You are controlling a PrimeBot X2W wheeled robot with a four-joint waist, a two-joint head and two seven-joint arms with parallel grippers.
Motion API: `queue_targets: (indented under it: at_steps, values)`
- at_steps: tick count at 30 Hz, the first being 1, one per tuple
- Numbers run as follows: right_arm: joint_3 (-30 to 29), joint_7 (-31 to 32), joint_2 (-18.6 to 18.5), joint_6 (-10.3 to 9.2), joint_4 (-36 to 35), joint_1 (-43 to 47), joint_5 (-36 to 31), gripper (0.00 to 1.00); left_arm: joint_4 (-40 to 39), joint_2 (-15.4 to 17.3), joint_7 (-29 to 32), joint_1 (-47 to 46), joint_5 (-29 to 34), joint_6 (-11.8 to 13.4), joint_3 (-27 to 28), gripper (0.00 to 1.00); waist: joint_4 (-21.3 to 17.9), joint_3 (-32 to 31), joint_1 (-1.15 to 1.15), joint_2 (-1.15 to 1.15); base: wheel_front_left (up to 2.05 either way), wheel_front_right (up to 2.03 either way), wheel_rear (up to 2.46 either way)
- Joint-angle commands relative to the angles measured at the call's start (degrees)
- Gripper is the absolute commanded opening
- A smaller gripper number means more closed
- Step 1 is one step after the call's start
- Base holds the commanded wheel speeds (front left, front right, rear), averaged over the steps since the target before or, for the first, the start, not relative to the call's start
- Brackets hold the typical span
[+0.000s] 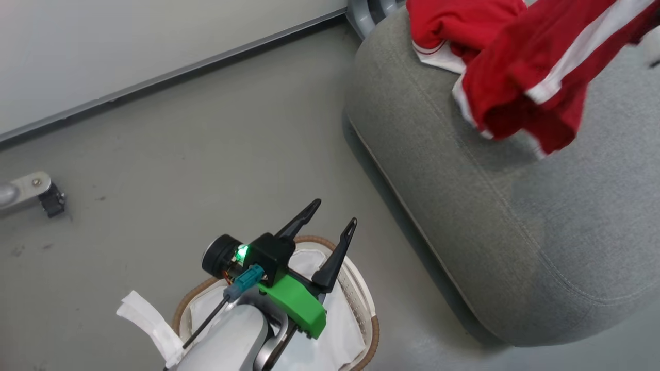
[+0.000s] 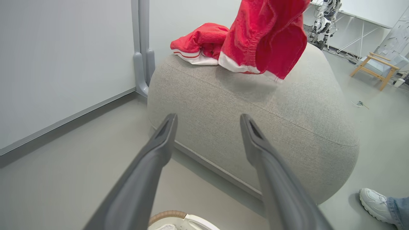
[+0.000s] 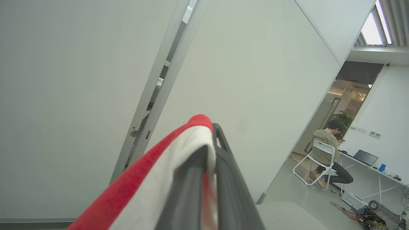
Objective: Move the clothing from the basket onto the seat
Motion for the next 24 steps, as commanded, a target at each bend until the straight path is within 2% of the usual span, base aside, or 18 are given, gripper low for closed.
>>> queue_targets:
  at_steps: [1, 5, 11, 16, 24]
  values:
    - [-0.83, 0.94, -2.35, -0.08, 0.80, -3.15, 0.11, 0.00, -0.55, 0.39, -0.04, -1.38, 0.69, -0.13, 0.33, 1.00, 3.48, 3.39, 0.00, 0.00, 0.00, 0.00, 0.00]
    - [-4.44, 3.12, -8.40, -0.07, 2.59, -10.86, 0.14, 0.00, -1.68, 0.78, -0.03, -2.49, 1.54, -0.13, 1.23, 1.00, 5.74, 6.76, 0.00, 0.00, 0.00, 0.00, 0.00]
    - [-9.66, 4.02, -12.32, -0.08, 7.06, -18.16, -1.27, 0.00, -3.39, 1.64, -0.04, -3.95, 2.73, -0.14, 2.22, 1.00, 8.47, 12.16, 0.00, 0.00, 0.00, 0.00, 0.00]
    - [-13.36, 2.13, -10.67, -0.08, 13.30, -20.13, -3.63, 0.00, -4.44, 2.43, -0.04, -5.04, 4.06, -0.14, 3.17, 1.00, 10.09, 16.39, 0.00, 0.00, 0.00, 0.00, 0.00]
    - [-16.99, -0.64, -5.34, -0.08, 23.12, -16.81, -8.18, 0.00, -5.05, 2.96, -0.04, -6.16, 5.31, -0.14, 4.29, 1.00, 11.01, 21.38, 0.00, 0.00, 0.00, 0.00, 0.00]
